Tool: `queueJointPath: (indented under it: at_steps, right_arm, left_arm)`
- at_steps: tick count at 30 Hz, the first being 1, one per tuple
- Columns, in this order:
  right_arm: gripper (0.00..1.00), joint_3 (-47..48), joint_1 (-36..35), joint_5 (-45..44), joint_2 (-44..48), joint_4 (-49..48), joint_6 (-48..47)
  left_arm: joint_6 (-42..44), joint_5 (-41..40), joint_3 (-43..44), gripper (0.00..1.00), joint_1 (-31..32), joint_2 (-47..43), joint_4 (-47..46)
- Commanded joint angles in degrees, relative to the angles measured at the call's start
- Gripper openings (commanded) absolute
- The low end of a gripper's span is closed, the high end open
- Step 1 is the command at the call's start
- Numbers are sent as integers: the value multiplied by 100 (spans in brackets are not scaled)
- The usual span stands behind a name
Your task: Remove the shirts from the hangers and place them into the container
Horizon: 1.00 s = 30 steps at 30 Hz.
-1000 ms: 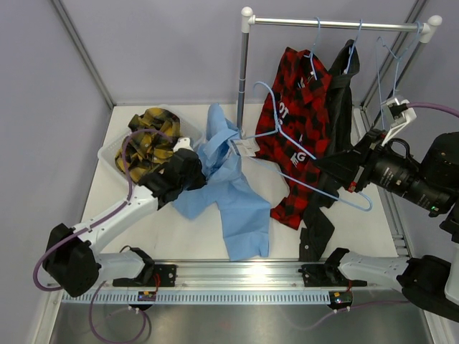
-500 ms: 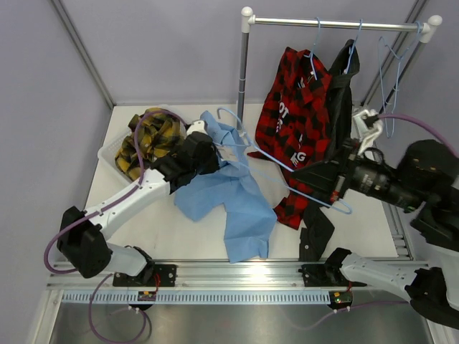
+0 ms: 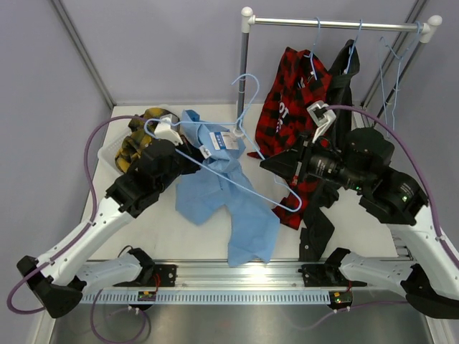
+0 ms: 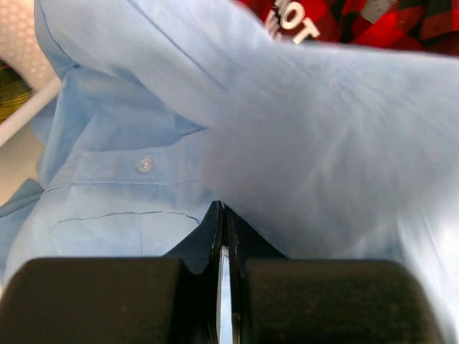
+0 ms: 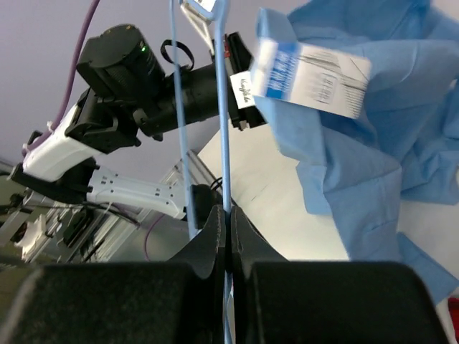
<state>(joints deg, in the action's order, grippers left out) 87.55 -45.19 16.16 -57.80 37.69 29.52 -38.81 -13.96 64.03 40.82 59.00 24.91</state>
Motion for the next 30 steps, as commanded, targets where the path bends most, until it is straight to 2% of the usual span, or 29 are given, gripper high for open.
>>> queueJointPath:
  at_steps: [1,6,10,14,20,25,30]
  right_arm:
    - [0,332,98,-1008,391,536,-270]
    - [0,947,98,-1440,595,1003,-526]
    - [0,1054,107,-1571,682,1030,-465]
    - [0,1387,107,-2869,543,1747,-464]
    - [0,1712,98,-3804,-71,2540,-447]
    - [0,1599,107,-4252,-372,2253,-385]
    - [0,2055,177,-4569,-1145,2050,-701]
  left_arm:
    - [-48,-370,-354,0,-310,-239,-48]
    - [-109,-275,-786,0,-513,-214,58]
    - [-101,-195,-910,0,-505,-143,58]
    - [-48,-81,-1129,0,-505,-310,67]
    - [128,270,-1323,0,-505,-530,348]
    - [189,367,-1323,0,-505,-697,515]
    - [172,507,-1314,0,-505,-785,542]
